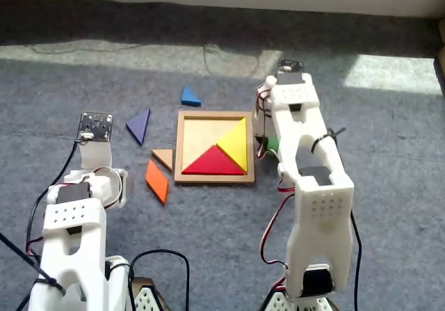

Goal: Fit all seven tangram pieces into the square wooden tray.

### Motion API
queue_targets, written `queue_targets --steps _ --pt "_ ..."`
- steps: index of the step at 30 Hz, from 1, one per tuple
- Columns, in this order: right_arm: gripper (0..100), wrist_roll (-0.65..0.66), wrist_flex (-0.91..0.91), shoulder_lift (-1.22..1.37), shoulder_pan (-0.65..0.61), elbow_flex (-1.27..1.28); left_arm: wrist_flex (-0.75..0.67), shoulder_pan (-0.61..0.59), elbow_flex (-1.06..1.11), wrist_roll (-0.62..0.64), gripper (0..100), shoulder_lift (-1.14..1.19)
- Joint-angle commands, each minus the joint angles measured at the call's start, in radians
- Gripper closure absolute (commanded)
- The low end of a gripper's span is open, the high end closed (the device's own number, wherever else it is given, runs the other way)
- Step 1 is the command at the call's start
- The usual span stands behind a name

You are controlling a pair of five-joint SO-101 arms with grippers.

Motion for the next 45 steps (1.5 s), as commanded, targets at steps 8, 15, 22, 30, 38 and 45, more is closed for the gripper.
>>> queue_targets --steps 8,15,22,30,38,45 --pt "81.1 0.27 0.182 -0.021 -0.088 -0.369 -0.018 -0.01 -0.005 0.006 77 -0.002" --pt "81.1 0.439 0.125 -0.015 -0.26 -0.412 -0.018 -0.012 -0.005 0.006 77 -0.002" --pt "81.1 0.595 0.042 0.09 -0.352 -0.421 -0.018 -0.012 -0.004 0.005 77 -0.002" --pt "81.1 0.632 -0.03 0.193 -0.397 -0.427 -0.018 -0.012 -0.004 0.005 77 -0.001" --pt "81.1 0.626 -0.058 0.206 -0.395 -0.429 -0.018 -0.012 -0.004 0.005 77 -0.001" --pt "80.7 0.624 -0.042 0.202 -0.392 -0.429 -0.018 -0.012 -0.004 0.005 77 -0.001"
